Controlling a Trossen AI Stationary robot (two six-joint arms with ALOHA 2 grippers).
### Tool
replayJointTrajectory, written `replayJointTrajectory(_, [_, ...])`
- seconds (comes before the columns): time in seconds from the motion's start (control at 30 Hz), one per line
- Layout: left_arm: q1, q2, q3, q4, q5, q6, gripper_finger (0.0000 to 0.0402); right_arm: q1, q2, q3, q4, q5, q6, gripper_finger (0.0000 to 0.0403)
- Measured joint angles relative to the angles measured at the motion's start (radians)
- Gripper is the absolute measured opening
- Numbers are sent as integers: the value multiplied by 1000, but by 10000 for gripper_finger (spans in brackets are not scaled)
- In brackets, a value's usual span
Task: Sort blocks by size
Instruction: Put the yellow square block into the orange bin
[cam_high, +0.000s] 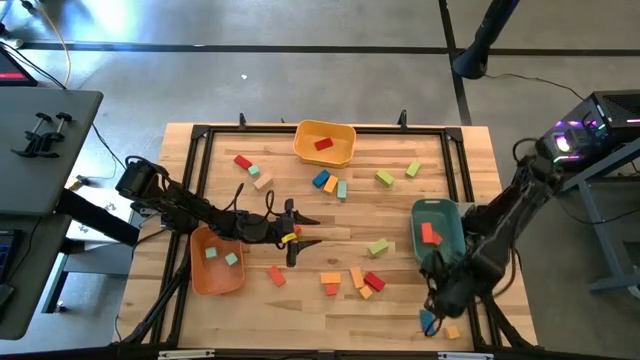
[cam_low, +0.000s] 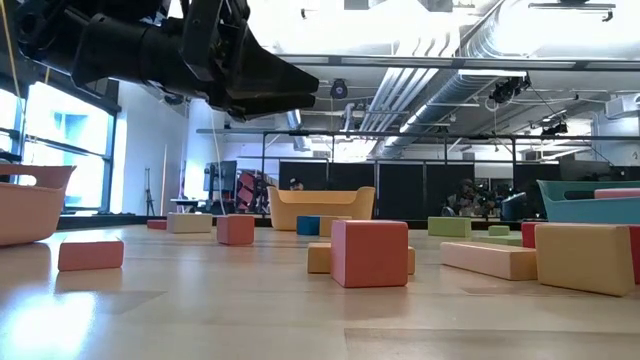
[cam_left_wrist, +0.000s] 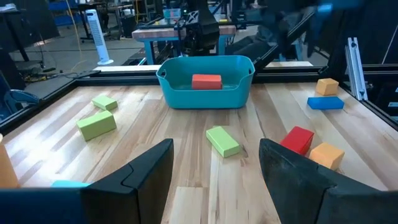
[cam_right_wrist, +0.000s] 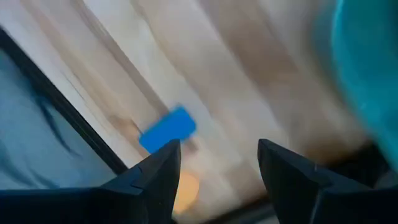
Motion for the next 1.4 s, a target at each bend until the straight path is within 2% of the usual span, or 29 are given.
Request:
replayJointTrajectory(0.1, [0,0,0,0,0,17,225,30,61,0,29,-97,62,208])
replayJointTrajectory(0.27, [0,0,0,0,1,51,225,42,152,0,107,-211,39,212])
replayJointTrajectory(0.43, [11,0,0,0,2,68,225,28,214,0,131,-359,32,246])
replayJointTrajectory(0.6, [21,0,0,-1,2,69,225,28,266,0,216,-385,38,294])
replayJointTrajectory(0.7, [21,0,0,-2,7,80,225,28,305,0,302,-422,38,305])
replayJointTrajectory(1.0, [21,0,0,-2,11,87,225,28,424,0,326,-567,38,307])
replayJointTrajectory(1.17, [21,0,0,-3,12,87,225,28,450,0,331,-578,11,305])
replayJointTrajectory(1.4, [21,0,0,-6,13,87,225,36,453,-60,416,-585,12,258])
